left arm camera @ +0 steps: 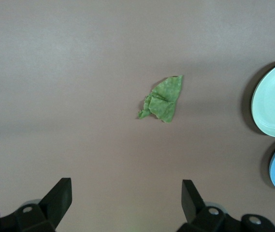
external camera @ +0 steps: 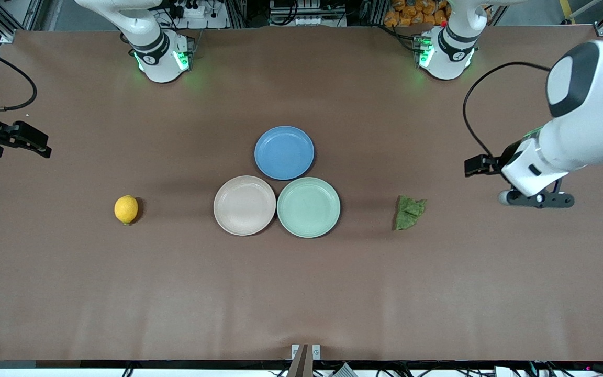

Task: Place lemon and lettuce in plates
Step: 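Move the left gripper toward the lettuce while the right gripper starts moving, then lower the left gripper onto the lettuce while the right gripper reaches the lemon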

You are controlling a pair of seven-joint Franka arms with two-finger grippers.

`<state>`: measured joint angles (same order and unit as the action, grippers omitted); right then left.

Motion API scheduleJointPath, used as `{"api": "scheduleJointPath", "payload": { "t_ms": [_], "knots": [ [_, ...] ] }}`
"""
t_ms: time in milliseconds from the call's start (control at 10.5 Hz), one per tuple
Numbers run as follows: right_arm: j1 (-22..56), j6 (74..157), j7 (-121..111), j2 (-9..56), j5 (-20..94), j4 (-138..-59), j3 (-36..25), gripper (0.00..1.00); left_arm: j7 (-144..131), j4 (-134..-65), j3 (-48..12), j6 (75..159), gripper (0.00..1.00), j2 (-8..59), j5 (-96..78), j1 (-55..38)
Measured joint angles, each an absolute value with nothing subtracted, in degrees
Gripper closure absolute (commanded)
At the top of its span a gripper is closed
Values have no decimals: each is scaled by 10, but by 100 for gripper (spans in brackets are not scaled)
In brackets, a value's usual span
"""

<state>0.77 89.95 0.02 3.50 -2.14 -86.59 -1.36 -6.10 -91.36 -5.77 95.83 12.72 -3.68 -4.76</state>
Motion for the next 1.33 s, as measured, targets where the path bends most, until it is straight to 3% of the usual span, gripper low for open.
{"api": "scheduleJointPath", "payload": {
  "t_ms": [762,1333],
  "knots": [
    [9,915,0,60,-21,-880,-14,0,-77,-892,-58,978,0,195,-38,-62],
    [8,914,0,60,-21,-881,-15,0,-184,-940,-61,1129,0,249,-39,-137]
  ]
}}
